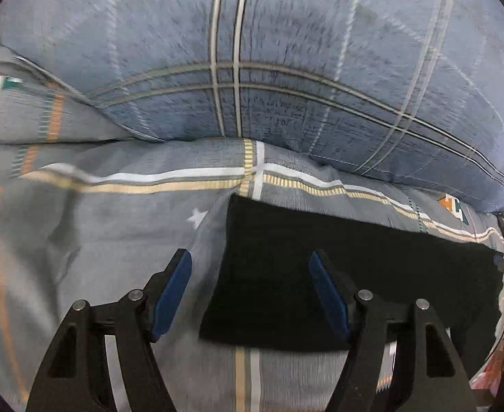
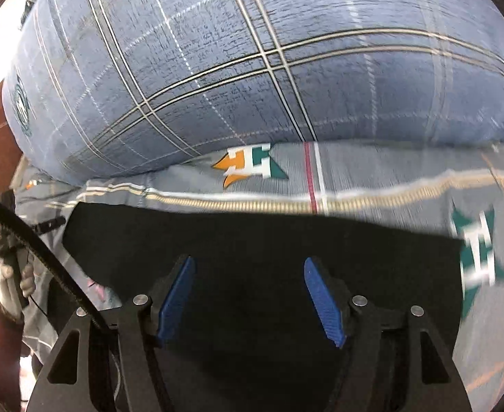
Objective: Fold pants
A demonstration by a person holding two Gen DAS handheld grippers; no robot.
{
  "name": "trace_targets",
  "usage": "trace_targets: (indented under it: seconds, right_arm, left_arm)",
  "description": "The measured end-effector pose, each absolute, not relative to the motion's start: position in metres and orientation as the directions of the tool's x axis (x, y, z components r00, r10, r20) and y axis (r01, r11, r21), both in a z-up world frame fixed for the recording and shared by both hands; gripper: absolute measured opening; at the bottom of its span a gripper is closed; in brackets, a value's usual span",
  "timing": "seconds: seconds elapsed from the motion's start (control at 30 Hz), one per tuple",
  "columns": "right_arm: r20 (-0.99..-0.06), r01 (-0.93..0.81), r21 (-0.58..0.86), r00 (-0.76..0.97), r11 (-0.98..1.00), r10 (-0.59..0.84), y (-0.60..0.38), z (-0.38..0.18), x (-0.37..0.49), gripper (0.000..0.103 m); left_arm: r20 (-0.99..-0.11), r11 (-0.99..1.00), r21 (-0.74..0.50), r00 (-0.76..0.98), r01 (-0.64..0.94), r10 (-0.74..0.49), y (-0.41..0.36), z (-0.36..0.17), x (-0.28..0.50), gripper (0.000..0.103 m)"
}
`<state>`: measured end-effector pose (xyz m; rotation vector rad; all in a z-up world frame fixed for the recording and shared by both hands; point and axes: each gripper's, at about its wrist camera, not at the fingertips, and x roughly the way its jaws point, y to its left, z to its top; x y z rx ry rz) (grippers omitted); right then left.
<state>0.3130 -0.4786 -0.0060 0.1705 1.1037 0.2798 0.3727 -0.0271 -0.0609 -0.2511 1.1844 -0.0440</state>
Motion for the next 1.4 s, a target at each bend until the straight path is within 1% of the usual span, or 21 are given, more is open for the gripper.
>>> trace_targets:
  seconds: [0.13, 0.2, 0.23, 0.27, 0.33, 0.37, 0.4, 0.43, 0.47, 0.5, 0.57, 0.67, 0.83, 1.03, 1.23, 1.4]
  right_arm:
    - [-0.884, -0.205, 0.209, 0.378, 0.956, 0.274, -0.46, -0.019, 0.342, 0.071]
    - [-0.902, -0.241, 0.165, 0.356, 0.956, 0.245, -0.447, -0.029, 0.352, 0.071]
    - [-0.909, -0.256, 0.143, 0.348, 0.956, 0.229, -0.441, -0.034, 0.356, 0.071]
    - [-0.914, -0.271, 0.119, 0.346, 0.955, 0.212, -0.435, -0.039, 0.36, 0.073]
    - [-0.91, -0.299, 0.064, 0.374, 0.952, 0.178, -0.423, -0.041, 0.364, 0.074]
    - [-0.912, -0.312, 0.053, 0.372, 0.949, 0.174, -0.417, -0.042, 0.364, 0.074]
    - [-0.918, -0.325, 0.051, 0.358, 0.944, 0.173, -0.411, -0.045, 0.363, 0.069]
    - [-0.92, -0.346, 0.033, 0.356, 0.938, 0.164, -0.404, -0.046, 0.36, 0.051]
    - [-0.916, -0.376, 0.024, 0.364, 0.926, 0.171, -0.397, -0.043, 0.357, 0.021]
    - [-0.917, -0.387, 0.029, 0.357, 0.922, 0.178, -0.393, -0.041, 0.355, 0.011]
    - [-0.914, -0.385, 0.003, 0.374, 0.923, 0.158, -0.39, -0.037, 0.35, 0.01]
    - [-0.898, -0.358, -0.009, 0.413, 0.934, 0.15, -0.388, -0.027, 0.343, 0.01]
    - [-0.864, -0.309, -0.018, 0.484, 0.951, 0.141, -0.39, 0.0, 0.33, 0.01]
    - [-0.831, -0.294, -0.046, 0.541, 0.955, 0.127, -0.383, 0.031, 0.308, 0.01]
    - [-0.802, -0.311, -0.038, 0.577, 0.95, 0.157, -0.376, 0.056, 0.267, 0.01]
    - [-0.788, -0.313, -0.002, 0.585, 0.95, 0.192, -0.377, 0.06, 0.217, 0.01]
  left_arm:
    - [-0.911, 0.962, -0.262, 0.347, -0.076, -0.221, -0.029, -0.081, 0.394, 0.071]
    - [-0.906, 0.967, -0.247, 0.367, -0.057, -0.21, -0.035, -0.082, 0.398, 0.082]
    - [-0.907, 0.97, -0.241, 0.365, -0.038, -0.211, -0.041, -0.084, 0.402, 0.085]
    - [-0.908, 0.973, -0.23, 0.366, -0.029, -0.204, -0.045, -0.085, 0.404, 0.087]
    - [-0.914, 0.982, -0.189, 0.366, -0.001, -0.176, -0.056, -0.086, 0.407, 0.087]
    - [-0.923, 0.99, -0.138, 0.359, 0.028, -0.138, -0.066, -0.087, 0.407, 0.079]
    - [-0.922, 0.993, -0.096, 0.371, 0.063, -0.113, -0.075, -0.085, 0.406, 0.05]
    - [-0.909, 0.989, -0.11, 0.392, 0.096, -0.14, -0.08, -0.08, 0.402, 0.03]
    - [-0.901, 0.988, -0.106, 0.41, 0.109, -0.141, -0.083, -0.073, 0.399, 0.016]
    - [-0.895, 0.987, -0.107, 0.421, 0.116, -0.146, -0.084, -0.068, 0.397, 0.006]
    - [-0.887, 0.991, -0.085, 0.447, 0.1, -0.121, -0.081, -0.059, 0.395, 0.006]
    - [-0.873, 0.993, -0.099, 0.472, 0.072, -0.121, -0.069, -0.046, 0.392, 0.006]
    - [-0.855, 0.992, -0.106, 0.503, 0.071, -0.127, -0.064, -0.025, 0.379, 0.006]
    - [-0.834, 0.987, -0.155, 0.532, 0.03, -0.147, -0.05, -0.009, 0.361, 0.006]
    - [-0.77, 0.985, -0.159, 0.615, 0.069, -0.168, -0.048, 0.03, 0.309, 0.006]
    - [-0.719, 0.986, -0.133, 0.674, 0.105, -0.168, -0.051, 0.046, 0.256, 0.006]
